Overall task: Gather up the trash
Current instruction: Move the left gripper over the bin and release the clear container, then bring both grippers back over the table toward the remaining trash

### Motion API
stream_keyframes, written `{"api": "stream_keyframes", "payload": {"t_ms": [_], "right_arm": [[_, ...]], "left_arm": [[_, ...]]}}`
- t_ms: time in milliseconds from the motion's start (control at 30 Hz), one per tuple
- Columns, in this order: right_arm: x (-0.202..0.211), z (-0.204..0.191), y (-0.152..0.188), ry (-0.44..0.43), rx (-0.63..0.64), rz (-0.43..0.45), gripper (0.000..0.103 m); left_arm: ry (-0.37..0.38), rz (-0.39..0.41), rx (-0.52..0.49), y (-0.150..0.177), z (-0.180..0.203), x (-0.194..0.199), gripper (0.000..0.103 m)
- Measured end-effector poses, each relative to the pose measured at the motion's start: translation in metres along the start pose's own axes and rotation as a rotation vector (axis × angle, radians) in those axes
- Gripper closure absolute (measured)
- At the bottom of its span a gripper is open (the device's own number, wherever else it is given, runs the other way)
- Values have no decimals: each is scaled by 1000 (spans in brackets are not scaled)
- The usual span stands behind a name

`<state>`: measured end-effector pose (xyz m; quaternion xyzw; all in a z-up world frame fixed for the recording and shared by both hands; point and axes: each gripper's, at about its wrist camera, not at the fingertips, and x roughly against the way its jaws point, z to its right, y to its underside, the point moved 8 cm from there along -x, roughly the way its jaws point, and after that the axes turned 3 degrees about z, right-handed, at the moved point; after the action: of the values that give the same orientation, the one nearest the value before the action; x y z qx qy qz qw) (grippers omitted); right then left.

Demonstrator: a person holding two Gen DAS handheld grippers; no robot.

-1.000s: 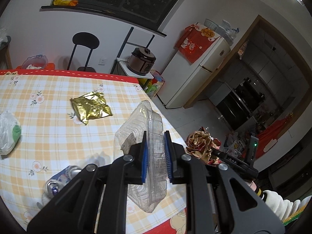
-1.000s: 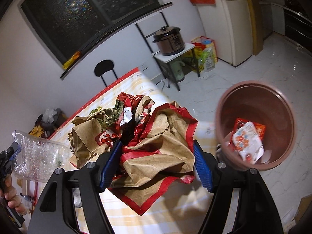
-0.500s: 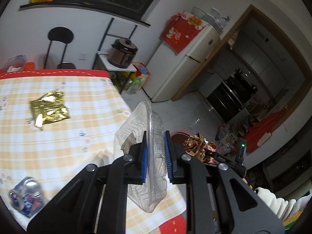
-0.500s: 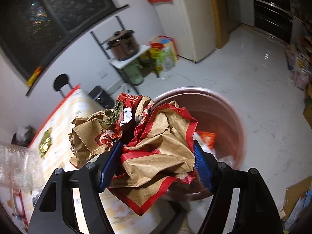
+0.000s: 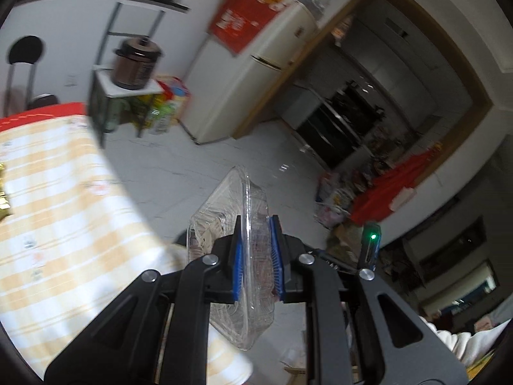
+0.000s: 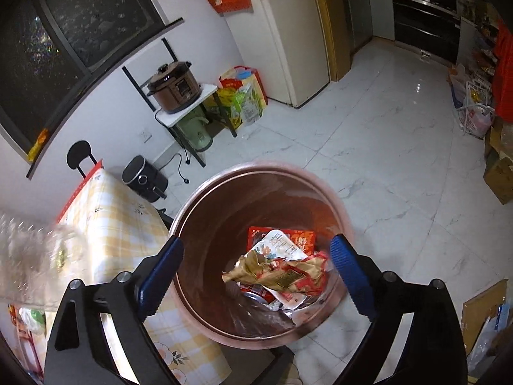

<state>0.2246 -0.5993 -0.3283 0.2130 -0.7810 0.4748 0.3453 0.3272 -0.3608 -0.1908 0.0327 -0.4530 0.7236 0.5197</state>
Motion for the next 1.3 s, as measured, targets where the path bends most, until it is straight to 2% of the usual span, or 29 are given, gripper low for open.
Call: {"api": "stream_keyframes", "payload": {"t_ms": [167,233,267,300,333,367,433,500,567,733,900,1033,1300], "right_arm": [[24,17,-1,1,-20,30,11],[30,25,-1,5,-35,35,11],[33,30,0,7,-43,37,11],[36,33,1,11,-47,38,11],[37,36,4,15,-51,37,11],[38,38,5,18,-55,34,11],[40,41,7,20,-61,30,11],[41,40,10,16,-68,28,11],[42,37,13,10,-69,25,11],[40,23,17,-2,-50,12,11],[40,1,17,-10,-22,9,11],[41,-26,18,-22,11,13,6],[38,-96,33,-72,85,3,5]], "left_arm": [[119,-79,17,4,35,-65,84],[190,-97,43,5,50,-93,84],[216,-98,47,5,55,-101,80],[240,-94,34,5,61,-112,55],[228,-94,21,7,62,-123,19],[170,-85,7,9,57,-132,10],[101,-88,-38,12,49,-142,8],[12,-125,-78,19,33,-146,6],[-16,-115,-80,23,22,-141,6],[-154,-79,-70,20,-24,-112,6],[-258,-38,-80,12,-62,-68,6],[-337,8,-79,10,-84,-28,6],[-530,134,7,32,-137,89,6]]}}
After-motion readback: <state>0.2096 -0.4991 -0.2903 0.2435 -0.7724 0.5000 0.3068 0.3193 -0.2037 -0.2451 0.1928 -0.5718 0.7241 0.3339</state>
